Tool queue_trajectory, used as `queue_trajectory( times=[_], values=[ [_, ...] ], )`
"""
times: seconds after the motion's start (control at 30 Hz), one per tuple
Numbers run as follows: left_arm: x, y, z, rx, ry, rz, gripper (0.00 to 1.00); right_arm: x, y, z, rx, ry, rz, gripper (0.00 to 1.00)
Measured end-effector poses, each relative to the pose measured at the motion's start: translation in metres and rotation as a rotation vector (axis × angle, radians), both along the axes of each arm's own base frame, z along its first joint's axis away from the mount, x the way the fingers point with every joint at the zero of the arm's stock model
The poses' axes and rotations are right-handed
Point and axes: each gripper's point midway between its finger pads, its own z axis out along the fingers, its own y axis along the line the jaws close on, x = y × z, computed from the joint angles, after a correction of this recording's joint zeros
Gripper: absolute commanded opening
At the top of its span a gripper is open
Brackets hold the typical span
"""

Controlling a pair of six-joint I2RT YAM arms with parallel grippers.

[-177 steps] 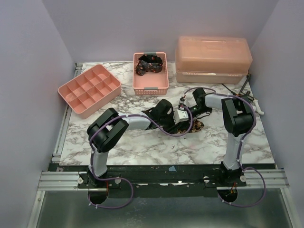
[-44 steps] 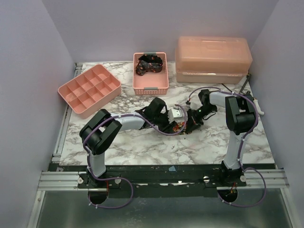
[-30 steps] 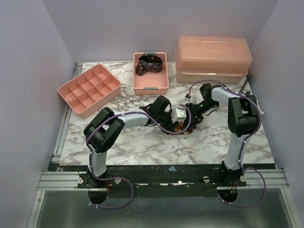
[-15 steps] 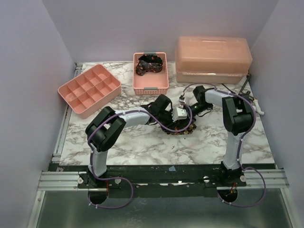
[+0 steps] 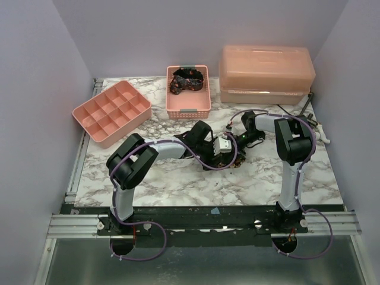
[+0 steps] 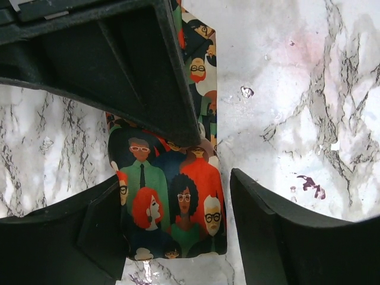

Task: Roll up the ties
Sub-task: Roll the tie at the center of the board.

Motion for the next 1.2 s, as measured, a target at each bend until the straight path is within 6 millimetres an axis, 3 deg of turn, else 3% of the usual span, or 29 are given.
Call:
queue_trajectory(
  times=[0.17,0.3,0.47,0.6,0.8,1.03,1.13,1.2],
  values=[
    [0.001,-0.003,0.001,-0.054,-0.031,-0.033,0.63,0.0,0.0,-0.001,-0.006,0.023,-0.008,0.14],
    [0.0,-0.004,-0.001,-0.112,-0.067,-0.051,0.4,-0.001,0.0,-0.001,-0.009,0.033,-0.007,0.15],
    [0.0,-0.005,0.0,-0.127,-0.083,-0.057,0.25,-0.003,-0.002,0.003,-0.011,0.03,0.009,0.37],
    [0.003,-0.005,-0.002,-0.087,-0.083,-0.035,0.23,-0.002,-0.007,0.01,-0.029,-0.037,0.043,0.51],
    [0.005,-0.003,-0.004,-0.051,-0.094,-0.022,0.25,0.005,-0.006,0.03,0.005,-0.135,0.063,0.62],
    [0.005,-0.004,-0.003,-0.024,-0.094,-0.019,0.27,0.009,0.004,0.034,0.061,-0.11,0.034,0.56],
    [0.005,-0.004,-0.003,-0.01,-0.091,-0.017,0.31,0.008,0.004,0.026,0.059,-0.088,0.036,0.43],
    [0.005,-0.004,-0.003,-0.007,-0.088,-0.017,0.35,0.007,0.004,0.02,0.054,-0.068,0.034,0.27]
  ],
)
